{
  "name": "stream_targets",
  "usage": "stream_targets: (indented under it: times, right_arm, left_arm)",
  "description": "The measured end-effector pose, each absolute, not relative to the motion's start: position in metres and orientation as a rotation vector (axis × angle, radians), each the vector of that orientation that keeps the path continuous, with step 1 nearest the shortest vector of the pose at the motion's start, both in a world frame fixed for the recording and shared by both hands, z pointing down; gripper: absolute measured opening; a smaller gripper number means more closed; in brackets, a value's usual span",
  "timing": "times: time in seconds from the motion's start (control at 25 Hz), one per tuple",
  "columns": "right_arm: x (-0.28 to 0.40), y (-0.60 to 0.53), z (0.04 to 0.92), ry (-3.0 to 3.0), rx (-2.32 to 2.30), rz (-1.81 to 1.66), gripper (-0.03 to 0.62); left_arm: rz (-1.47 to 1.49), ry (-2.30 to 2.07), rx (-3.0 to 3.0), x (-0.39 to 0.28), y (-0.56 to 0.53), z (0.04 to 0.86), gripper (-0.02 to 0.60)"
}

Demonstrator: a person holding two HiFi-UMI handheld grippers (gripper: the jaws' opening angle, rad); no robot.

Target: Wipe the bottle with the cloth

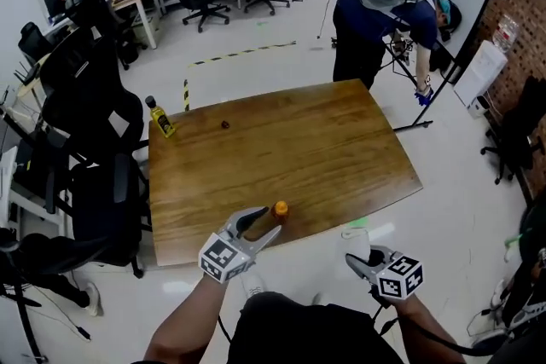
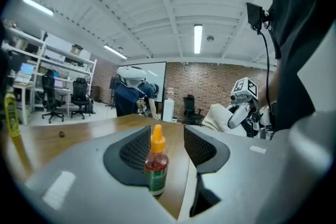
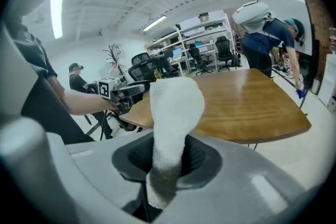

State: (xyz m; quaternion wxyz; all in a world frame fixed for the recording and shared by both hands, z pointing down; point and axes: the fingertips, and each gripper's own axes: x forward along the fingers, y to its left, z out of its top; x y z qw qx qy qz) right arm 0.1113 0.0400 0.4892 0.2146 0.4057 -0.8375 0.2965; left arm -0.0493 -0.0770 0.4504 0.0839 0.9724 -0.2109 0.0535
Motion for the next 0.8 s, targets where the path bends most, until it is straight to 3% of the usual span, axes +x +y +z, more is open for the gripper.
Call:
stream_targets:
  times: [0.12,0.32,0.56,0.8]
  right_arm:
    - [0.114,0.044,0.467,-2.447,1.059,0.785,0.077]
    - [0.128,0.063,0.436,-2.615,0.998,0.805,0.077]
    - [0.144,0.087,0.427,-2.648,0.915,0.840,0.077]
    - [0.147,0.116,0.435,-2.654,0.879,0.845,0.077]
  left_arm:
    - [0.133,-0.825,2.822,-0.057,-0.044,0.434,0.194]
    - [0.185,-1.056,2.582,-0.047,0.034,0.434,0.017]
    - [0.023,-1.182,2.210,-0.051,0.108,0.450,0.017]
    - [0.057,-1.181,2.218,-0.046,0.147,0.441,0.017]
